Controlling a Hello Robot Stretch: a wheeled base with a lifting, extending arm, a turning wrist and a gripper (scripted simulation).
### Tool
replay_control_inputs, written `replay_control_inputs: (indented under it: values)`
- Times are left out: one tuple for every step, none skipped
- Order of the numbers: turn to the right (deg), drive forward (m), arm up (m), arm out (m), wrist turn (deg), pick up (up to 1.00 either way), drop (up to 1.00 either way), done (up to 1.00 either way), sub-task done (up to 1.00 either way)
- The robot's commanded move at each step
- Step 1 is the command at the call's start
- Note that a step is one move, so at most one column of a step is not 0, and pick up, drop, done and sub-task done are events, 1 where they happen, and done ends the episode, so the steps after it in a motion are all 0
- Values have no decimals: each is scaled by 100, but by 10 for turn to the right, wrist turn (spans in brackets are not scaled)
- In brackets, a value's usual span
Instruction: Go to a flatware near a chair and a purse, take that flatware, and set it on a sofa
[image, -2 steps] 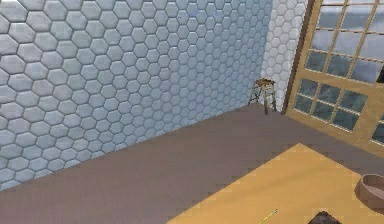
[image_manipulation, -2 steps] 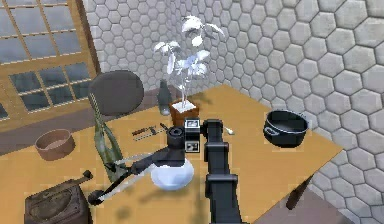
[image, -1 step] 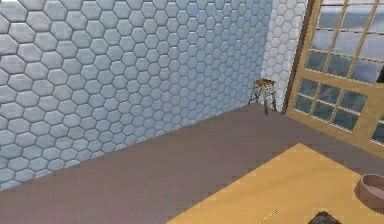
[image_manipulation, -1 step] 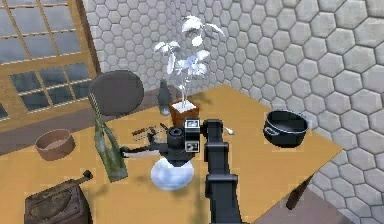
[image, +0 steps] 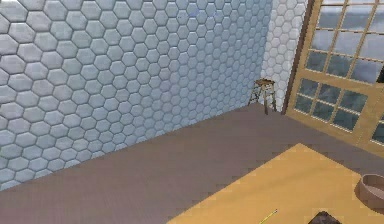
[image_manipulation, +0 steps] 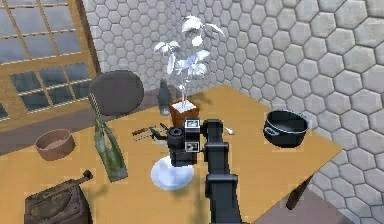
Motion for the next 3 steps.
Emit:
replay_control_inputs:
  values:
    - [0,0,-30,0,0,0,0,0,0]
    - [0,0,0,0,0,100,0,0,0]
    - [0,0,10,0,0,0,0,0,0]
